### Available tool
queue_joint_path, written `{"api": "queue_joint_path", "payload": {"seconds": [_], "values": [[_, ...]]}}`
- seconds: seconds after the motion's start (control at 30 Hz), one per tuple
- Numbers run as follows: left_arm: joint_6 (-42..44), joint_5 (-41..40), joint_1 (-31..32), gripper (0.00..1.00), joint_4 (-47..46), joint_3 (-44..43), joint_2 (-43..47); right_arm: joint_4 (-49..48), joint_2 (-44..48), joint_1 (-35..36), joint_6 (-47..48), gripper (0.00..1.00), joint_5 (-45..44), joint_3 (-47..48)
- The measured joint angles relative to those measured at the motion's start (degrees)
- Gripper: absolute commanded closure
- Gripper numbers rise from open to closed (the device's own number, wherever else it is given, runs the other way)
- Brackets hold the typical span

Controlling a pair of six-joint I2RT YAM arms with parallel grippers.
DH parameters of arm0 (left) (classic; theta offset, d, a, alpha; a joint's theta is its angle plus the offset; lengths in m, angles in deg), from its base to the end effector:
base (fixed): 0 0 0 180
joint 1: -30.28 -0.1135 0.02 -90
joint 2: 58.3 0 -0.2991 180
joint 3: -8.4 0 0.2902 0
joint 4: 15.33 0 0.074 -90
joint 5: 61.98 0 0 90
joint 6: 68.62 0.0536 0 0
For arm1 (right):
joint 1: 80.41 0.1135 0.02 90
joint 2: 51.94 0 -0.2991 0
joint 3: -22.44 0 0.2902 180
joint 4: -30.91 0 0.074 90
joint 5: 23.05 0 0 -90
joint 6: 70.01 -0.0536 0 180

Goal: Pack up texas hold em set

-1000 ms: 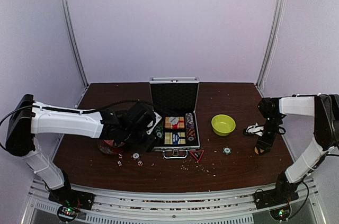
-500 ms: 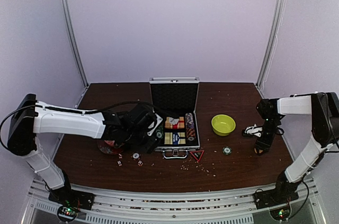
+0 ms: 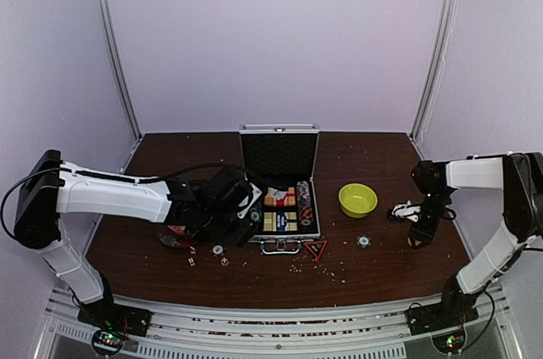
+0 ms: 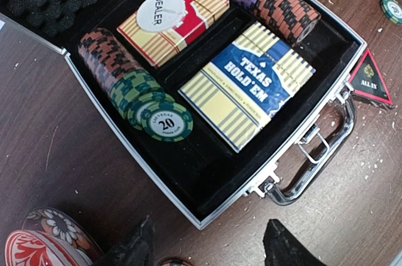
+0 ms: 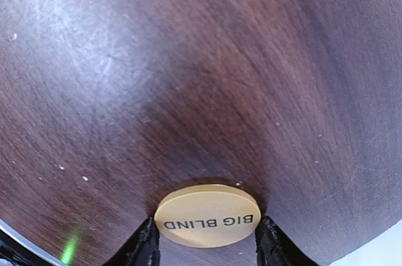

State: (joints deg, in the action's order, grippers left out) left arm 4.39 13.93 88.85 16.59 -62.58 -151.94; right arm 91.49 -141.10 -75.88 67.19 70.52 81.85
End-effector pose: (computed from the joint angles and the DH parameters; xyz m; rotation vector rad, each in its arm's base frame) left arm 0.2092 -0.3173 0.1975 0.7941 2.3693 -0.2446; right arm 0.2657 0.0244 0.1411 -1.3621 2.8102 0.0939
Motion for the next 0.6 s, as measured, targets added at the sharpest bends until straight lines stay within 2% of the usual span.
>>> {"api": "queue_joint_path", "payload": {"seconds": [0.13, 0.27, 0.4, 0.6], "values": [[0.0, 0.0, 0.0, 0.39, -0.4, 0.0, 0.0, -0.4, 1.0, 2.0, -0.9, 0.53, -0.4, -0.8], [0.0, 0.0, 0.0, 0.39, -0.7, 0.0, 0.0, -0.5, 1.6, 6.8, -2.7, 0.53, -0.5, -1.2], [0.0, -0.1, 0.0, 0.4, -0.7, 0.0, 0.0, -0.4, 1.7, 14.9, -5.4, 0.53, 0.2, -0.8], [-0.4, -1.1, 0.0, 0.39, -0.8, 1.5, 2.2, 0.4, -1.7, 30.6, -9.6, 0.53, 4.1, 5.0]]}}
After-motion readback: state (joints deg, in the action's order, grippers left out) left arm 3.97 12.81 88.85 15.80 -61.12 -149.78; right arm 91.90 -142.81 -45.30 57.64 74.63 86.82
